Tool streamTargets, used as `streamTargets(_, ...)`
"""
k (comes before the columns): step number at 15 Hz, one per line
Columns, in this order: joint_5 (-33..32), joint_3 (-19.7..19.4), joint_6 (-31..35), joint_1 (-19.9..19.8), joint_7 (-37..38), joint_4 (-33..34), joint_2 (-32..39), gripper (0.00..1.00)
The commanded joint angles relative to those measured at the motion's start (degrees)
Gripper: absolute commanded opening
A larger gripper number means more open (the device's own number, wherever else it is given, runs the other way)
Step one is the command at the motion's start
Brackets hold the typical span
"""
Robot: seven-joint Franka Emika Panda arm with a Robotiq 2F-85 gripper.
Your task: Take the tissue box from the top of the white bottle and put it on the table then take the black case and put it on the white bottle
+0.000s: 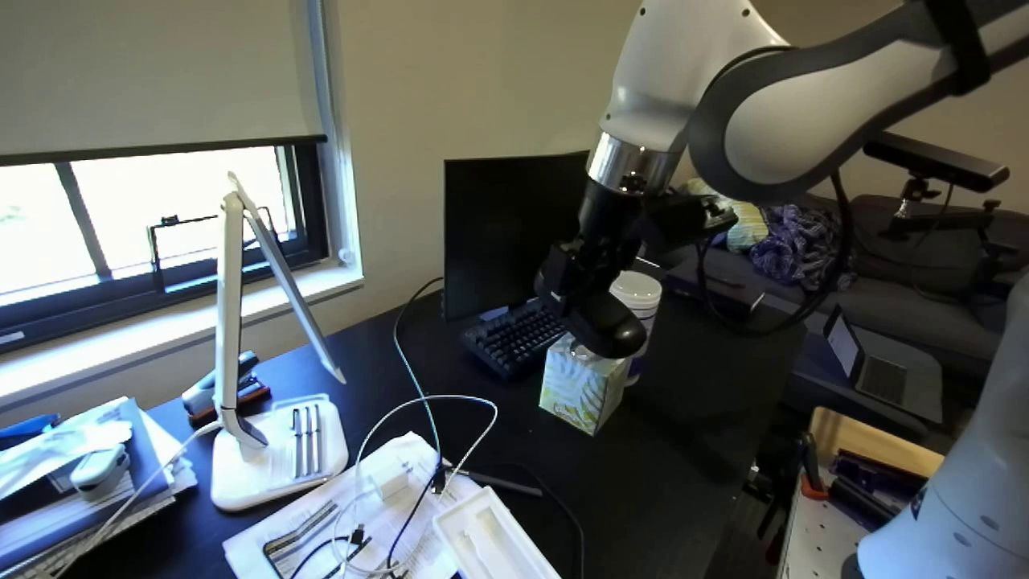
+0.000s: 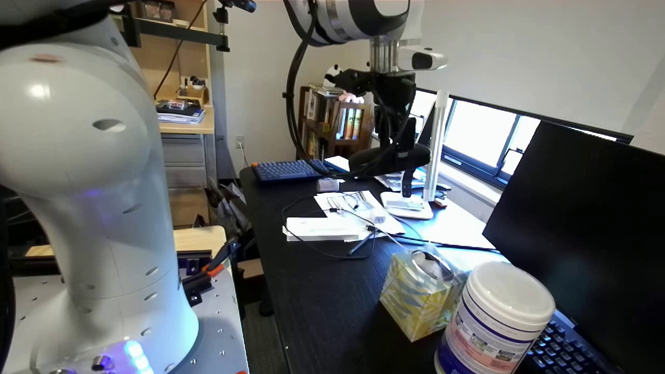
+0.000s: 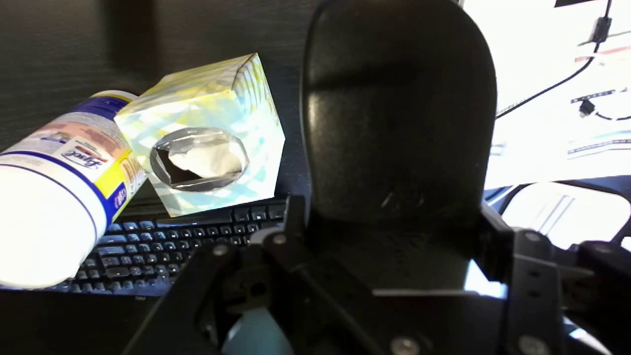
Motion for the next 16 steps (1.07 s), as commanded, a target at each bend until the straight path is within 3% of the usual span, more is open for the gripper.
streamTargets(1, 1.1, 2.08, -0.08, -2.06, -0.86, 0.06, 0.22, 0.77)
streamTargets(2, 1.07, 2.12, -0.08, -2.09, -0.84, 0.05, 0.48, 0.52)
streamTargets(5, -1.5, 3.42, -2.17, -5.81, 5.49, 1.93, -1.7, 0.52)
streamTargets(11, 1.76, -4.41, -10.67, -14.5, 5.18, 4.56, -5.47, 0.52)
streamTargets(16, 3.83, -10.83, -11.19, -21.26, 5.51, 5.1, -5.58, 0.52)
